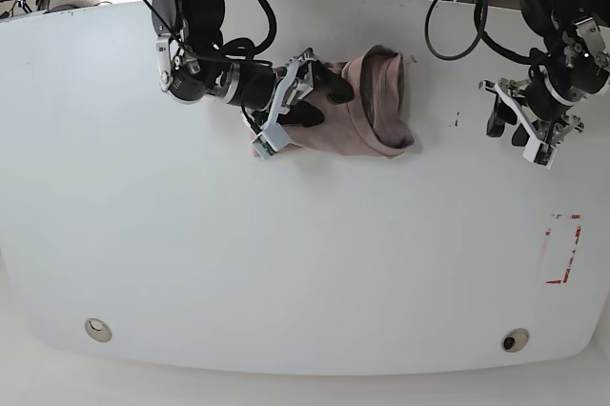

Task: Fold the T-shirt properly
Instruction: 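Fold the strip end with the right gripper over toward the left gripper, then regrasp the folded bundle with both grippers and fold it over again, then grasp the folded shirt with the left gripper and drag it to the table edge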

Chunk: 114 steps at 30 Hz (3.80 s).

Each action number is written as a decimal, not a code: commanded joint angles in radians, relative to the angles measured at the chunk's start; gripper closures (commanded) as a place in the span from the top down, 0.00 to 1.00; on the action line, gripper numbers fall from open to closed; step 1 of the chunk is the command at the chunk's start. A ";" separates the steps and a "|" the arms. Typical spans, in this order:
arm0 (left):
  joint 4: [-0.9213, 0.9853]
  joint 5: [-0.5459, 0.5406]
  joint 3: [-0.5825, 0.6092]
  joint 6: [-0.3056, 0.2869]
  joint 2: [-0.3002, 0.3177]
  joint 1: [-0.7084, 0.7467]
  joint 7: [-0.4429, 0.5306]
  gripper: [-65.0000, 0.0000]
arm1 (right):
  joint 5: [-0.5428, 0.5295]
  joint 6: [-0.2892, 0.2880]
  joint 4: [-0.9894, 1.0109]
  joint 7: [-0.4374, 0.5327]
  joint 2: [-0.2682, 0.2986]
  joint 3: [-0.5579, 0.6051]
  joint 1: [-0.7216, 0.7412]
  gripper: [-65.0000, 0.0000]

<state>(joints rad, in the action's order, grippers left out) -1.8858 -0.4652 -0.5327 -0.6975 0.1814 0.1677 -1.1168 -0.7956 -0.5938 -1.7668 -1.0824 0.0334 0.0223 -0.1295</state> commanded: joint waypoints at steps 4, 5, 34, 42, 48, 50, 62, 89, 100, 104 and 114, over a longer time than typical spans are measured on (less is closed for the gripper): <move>0.024 -0.010 -0.028 -0.001 0.137 0.011 0.016 0.39 | 0.003 -0.004 0.112 0.077 -0.007 0.109 0.054 0.37; 0.027 -0.010 -0.030 -0.001 0.154 0.025 0.014 0.39 | 0.021 -0.004 0.129 0.094 -0.010 0.130 0.057 0.31; -0.054 0.197 0.627 -0.001 -0.023 -0.046 0.047 0.39 | -0.014 -0.002 0.115 0.089 0.155 -0.032 0.179 0.20; 0.024 0.425 0.704 -0.001 -0.136 -0.041 0.094 0.39 | 0.089 -0.010 0.233 0.150 0.191 -0.029 0.258 0.20; 0.094 0.432 0.701 -0.001 -0.112 -0.055 0.116 0.39 | 0.253 -0.013 0.313 0.247 0.185 -0.026 0.258 0.20; 0.099 0.431 0.702 -0.001 -0.085 -0.075 0.116 0.39 | 0.292 -0.013 0.338 0.272 0.185 -0.026 0.251 0.20; 0.295 0.429 0.756 -0.001 -0.023 -0.288 0.123 0.39 | 0.359 -0.002 0.270 0.405 0.230 -0.031 0.066 0.20; 0.004 0.434 0.673 -0.001 -0.039 -0.075 0.137 0.39 | 0.359 0.068 0.034 0.282 0.158 -0.025 0.123 0.20; 0.009 0.435 0.647 -0.001 -0.041 -0.012 0.168 0.39 | 0.361 0.070 0.221 0.485 0.178 0.104 0.092 0.20; 0.002 0.435 0.558 -0.001 -0.003 -0.044 0.162 0.39 | 0.388 0.084 0.226 0.500 0.170 0.161 0.043 0.20; -0.001 0.431 0.392 -0.001 0.051 -0.092 0.159 0.39 | 0.514 0.176 0.120 0.497 0.069 0.403 -0.029 0.20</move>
<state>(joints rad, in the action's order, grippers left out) -1.8648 -0.0216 -0.1394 -0.6975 0.2291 0.0929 -0.9791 -0.2882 -0.4080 -1.6249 -0.5858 0.1291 0.3576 -0.1707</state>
